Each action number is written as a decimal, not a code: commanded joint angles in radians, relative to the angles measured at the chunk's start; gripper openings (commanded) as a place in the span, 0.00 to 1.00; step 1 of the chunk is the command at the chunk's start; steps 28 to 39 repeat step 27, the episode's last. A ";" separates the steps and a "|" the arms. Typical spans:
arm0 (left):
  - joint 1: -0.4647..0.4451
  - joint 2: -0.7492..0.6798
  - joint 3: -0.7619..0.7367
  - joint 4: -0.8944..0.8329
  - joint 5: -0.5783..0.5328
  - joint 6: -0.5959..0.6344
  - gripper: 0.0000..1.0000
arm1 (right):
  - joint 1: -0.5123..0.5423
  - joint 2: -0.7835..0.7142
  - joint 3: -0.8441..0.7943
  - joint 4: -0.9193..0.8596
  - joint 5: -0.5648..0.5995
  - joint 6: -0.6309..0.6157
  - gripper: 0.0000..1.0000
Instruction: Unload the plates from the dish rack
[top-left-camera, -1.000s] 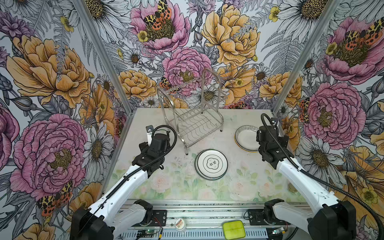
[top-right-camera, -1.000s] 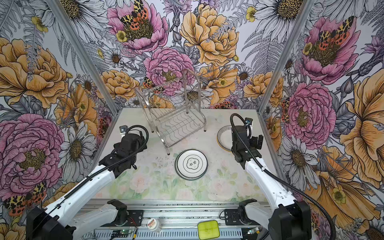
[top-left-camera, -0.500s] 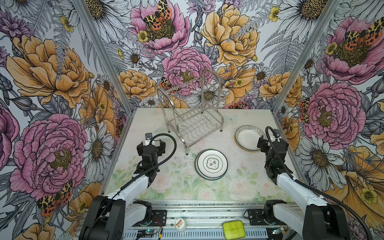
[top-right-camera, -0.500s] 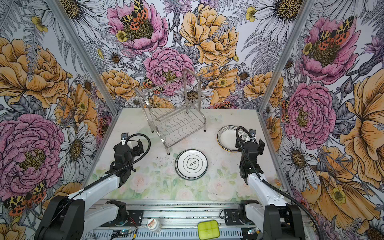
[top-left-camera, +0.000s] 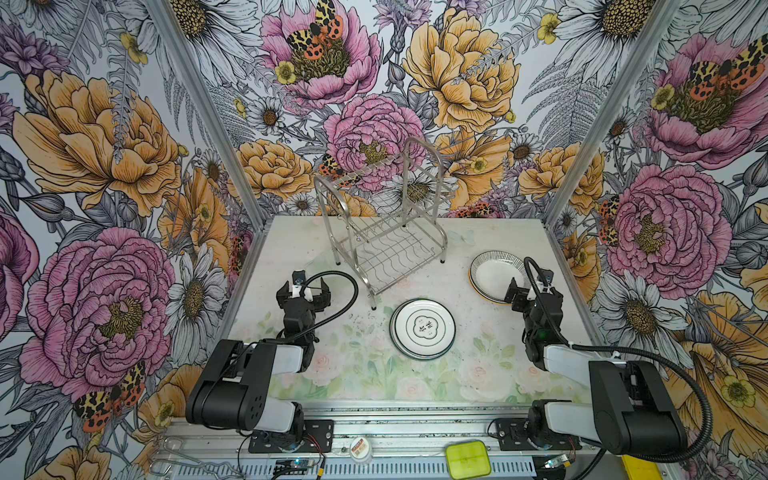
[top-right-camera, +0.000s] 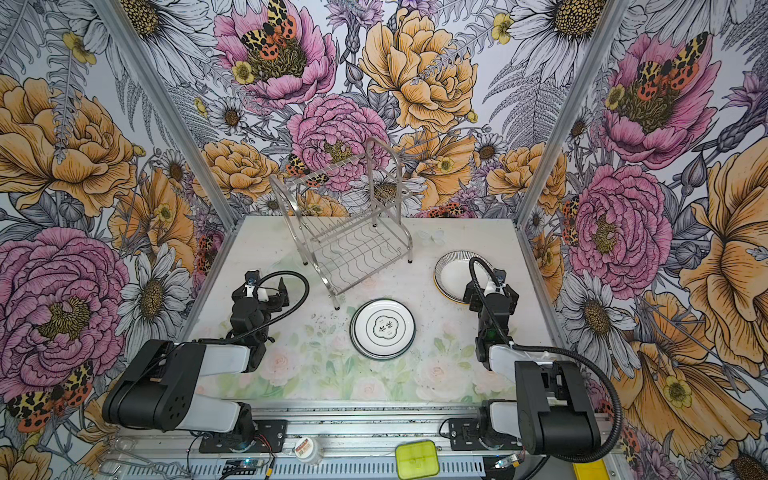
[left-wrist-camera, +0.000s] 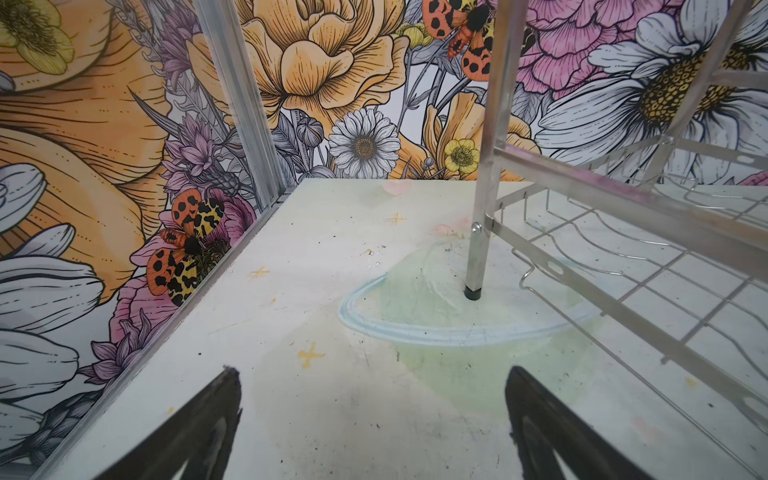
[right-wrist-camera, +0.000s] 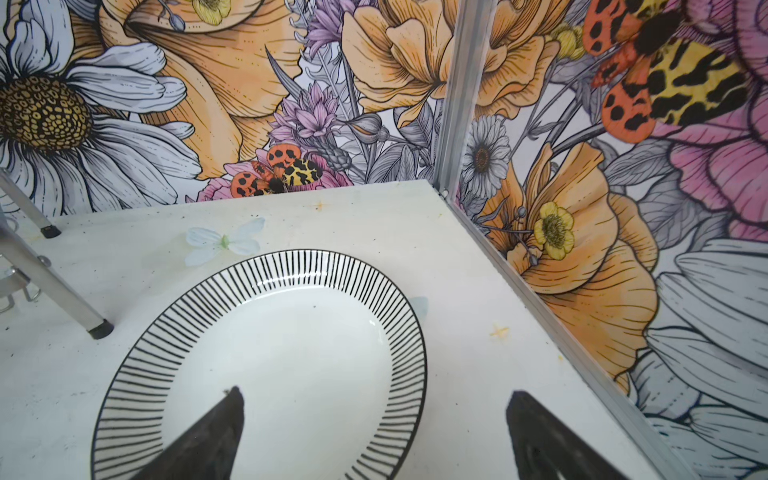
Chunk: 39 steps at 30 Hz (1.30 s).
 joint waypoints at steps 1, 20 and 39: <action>0.008 0.075 -0.055 0.264 0.025 0.018 0.99 | -0.009 0.061 -0.023 0.192 -0.038 0.012 1.00; 0.035 0.093 -0.005 0.175 0.072 0.001 0.99 | -0.001 0.202 -0.039 0.357 0.063 0.038 1.00; 0.035 0.094 -0.004 0.175 0.073 0.001 0.99 | 0.056 0.202 0.012 0.272 0.038 -0.048 1.00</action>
